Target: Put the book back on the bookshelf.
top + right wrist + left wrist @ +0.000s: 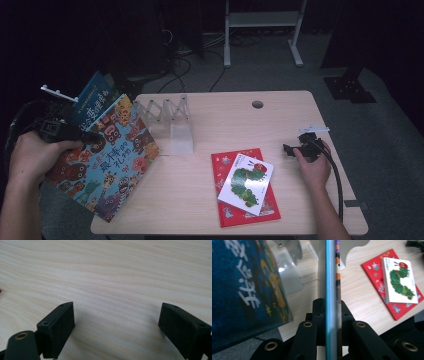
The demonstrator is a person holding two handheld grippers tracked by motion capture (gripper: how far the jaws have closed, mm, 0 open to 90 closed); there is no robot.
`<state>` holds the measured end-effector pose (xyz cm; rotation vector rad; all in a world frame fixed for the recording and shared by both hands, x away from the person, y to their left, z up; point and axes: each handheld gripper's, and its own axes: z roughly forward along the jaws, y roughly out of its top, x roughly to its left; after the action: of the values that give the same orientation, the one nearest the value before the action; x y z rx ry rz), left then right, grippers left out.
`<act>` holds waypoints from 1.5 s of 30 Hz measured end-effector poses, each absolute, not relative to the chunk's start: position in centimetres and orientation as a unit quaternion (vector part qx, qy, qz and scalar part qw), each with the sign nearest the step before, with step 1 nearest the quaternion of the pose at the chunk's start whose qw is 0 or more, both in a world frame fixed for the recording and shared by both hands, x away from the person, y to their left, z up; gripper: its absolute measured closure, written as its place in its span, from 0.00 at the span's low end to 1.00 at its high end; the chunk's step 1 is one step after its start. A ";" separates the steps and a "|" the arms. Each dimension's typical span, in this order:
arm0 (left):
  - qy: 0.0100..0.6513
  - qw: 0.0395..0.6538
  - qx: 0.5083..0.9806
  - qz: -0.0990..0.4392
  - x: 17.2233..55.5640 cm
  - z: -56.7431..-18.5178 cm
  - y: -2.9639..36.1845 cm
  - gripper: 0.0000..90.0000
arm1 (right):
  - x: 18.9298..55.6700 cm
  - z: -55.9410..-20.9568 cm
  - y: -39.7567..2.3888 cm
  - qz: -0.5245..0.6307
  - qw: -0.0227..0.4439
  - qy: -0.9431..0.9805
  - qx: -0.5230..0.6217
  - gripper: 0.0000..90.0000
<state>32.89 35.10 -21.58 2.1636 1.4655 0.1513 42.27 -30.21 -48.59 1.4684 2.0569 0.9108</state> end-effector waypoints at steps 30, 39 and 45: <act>0.588 0.221 0.773 0.086 34.5 -22.0 35.5 0.89 | 42.3 -48.6 -30.2 0.330 0.226 0.746 0.533 0.14; 0.608 0.232 0.753 0.100 36.0 -22.0 35.1 0.89 | 42.3 -48.6 -30.2 0.330 0.226 0.746 0.533 0.14; 0.613 0.234 0.749 0.091 37.3 -22.1 34.6 0.89 | 42.3 -48.6 -30.2 0.330 0.226 0.746 0.533 0.14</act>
<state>37.26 34.60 -22.12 2.0558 1.6841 0.2508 42.27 -30.21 -48.59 1.4685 2.0568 0.9109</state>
